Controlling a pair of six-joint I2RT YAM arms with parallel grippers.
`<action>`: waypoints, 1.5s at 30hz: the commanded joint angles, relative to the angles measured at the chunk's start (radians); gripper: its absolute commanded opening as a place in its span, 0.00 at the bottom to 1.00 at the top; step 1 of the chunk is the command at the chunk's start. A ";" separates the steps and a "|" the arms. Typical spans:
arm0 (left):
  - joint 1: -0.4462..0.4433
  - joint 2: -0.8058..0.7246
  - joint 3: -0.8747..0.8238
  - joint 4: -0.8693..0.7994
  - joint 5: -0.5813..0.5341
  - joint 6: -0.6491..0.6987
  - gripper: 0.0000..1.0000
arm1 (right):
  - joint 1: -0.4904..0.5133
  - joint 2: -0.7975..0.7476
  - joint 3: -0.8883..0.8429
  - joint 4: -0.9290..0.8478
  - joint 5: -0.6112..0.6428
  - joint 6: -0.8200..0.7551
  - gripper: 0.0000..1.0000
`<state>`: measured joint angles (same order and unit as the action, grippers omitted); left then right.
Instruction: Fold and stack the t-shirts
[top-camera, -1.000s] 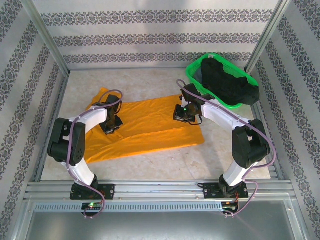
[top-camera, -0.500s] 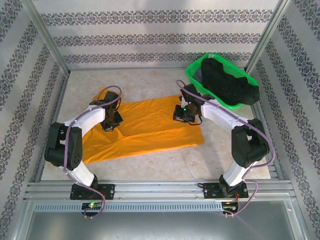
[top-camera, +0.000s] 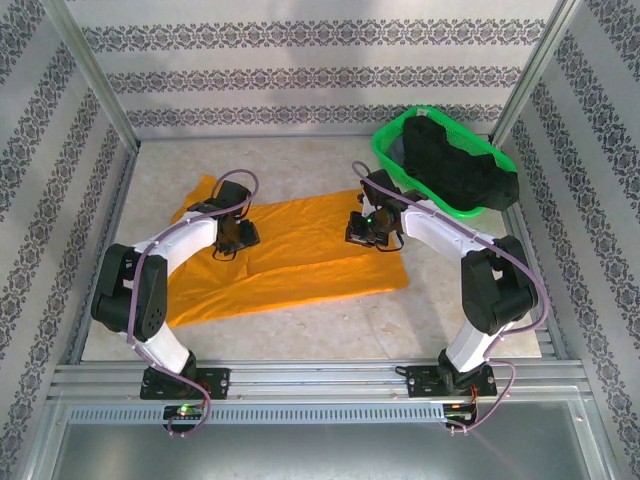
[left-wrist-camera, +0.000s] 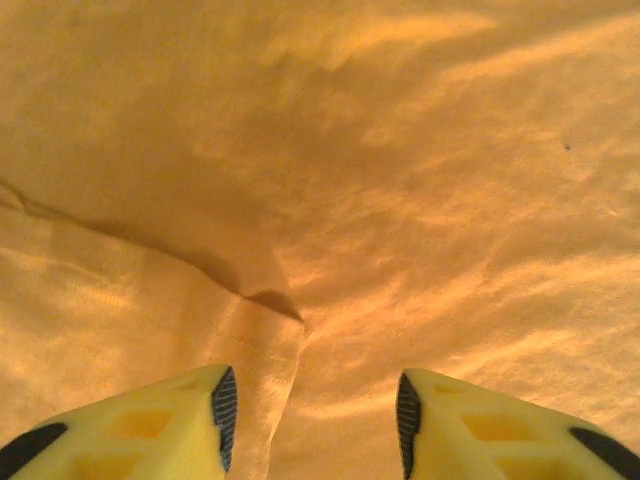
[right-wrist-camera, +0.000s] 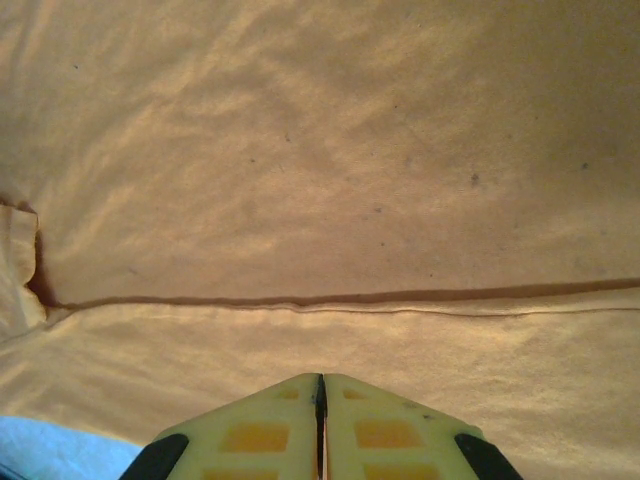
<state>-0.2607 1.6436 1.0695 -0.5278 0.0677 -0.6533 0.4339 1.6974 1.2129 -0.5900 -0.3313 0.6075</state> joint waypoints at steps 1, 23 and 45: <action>-0.008 -0.090 -0.017 0.047 -0.063 0.019 0.53 | -0.009 0.006 -0.036 0.011 -0.014 0.027 0.12; 0.266 0.009 -0.189 -0.132 0.028 -0.204 0.25 | -0.041 0.142 -0.134 -0.140 0.123 0.026 0.09; 0.286 -0.075 -0.304 -0.233 -0.018 -0.039 0.26 | 0.175 -0.110 -0.455 -0.224 0.258 0.323 0.13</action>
<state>0.0128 1.5608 0.8272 -0.6430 0.0940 -0.7288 0.5991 1.5848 0.8356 -0.7082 -0.1547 0.8524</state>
